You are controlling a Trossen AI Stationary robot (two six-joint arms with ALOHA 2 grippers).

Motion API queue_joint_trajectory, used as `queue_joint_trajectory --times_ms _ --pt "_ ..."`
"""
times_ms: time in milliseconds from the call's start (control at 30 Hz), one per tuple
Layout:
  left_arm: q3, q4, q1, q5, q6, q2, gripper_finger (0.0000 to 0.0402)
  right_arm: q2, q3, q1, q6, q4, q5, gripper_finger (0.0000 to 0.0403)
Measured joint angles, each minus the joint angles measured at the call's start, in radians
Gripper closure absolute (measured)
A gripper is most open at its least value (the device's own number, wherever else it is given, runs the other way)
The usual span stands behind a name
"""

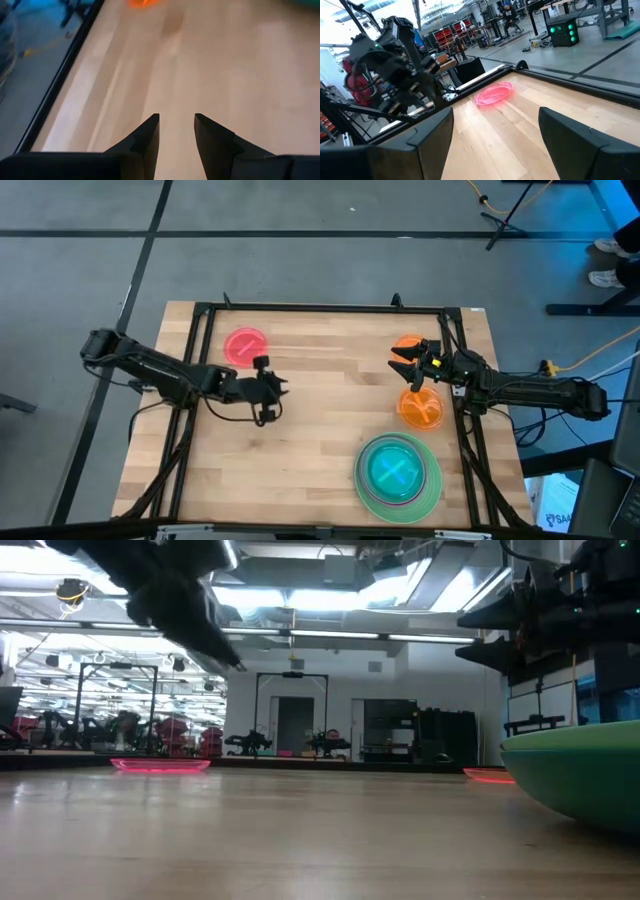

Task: Stack plastic plates
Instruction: Stack the red plate on top of the blue plate

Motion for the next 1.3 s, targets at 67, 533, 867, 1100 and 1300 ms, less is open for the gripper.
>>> queue_joint_trajectory --times_ms 67,533,867,1100,1300 --pt "0.0 -0.066 0.025 -0.008 -0.033 -0.007 0.0285 0.0 0.0 0.0 0.0 -0.001 0.0 0.012" --pt "-0.039 -0.323 0.262 0.054 -0.179 0.0 0.0285 0.0 0.0 0.0 0.008 -0.022 -0.001 0.012" --pt "-0.143 -0.315 0.396 0.079 -0.177 0.001 0.0285 0.0 0.0 0.0 0.008 -0.024 0.016 0.012" --pt "-0.171 -0.247 0.464 0.082 -0.107 0.008 0.0285 0.0 0.0 0.0 0.008 -0.023 0.016 0.012" --pt "-0.175 -0.214 0.47 0.087 -0.04 0.058 0.0285 0.0 0.0 0.0 0.008 -0.032 0.016 0.012"
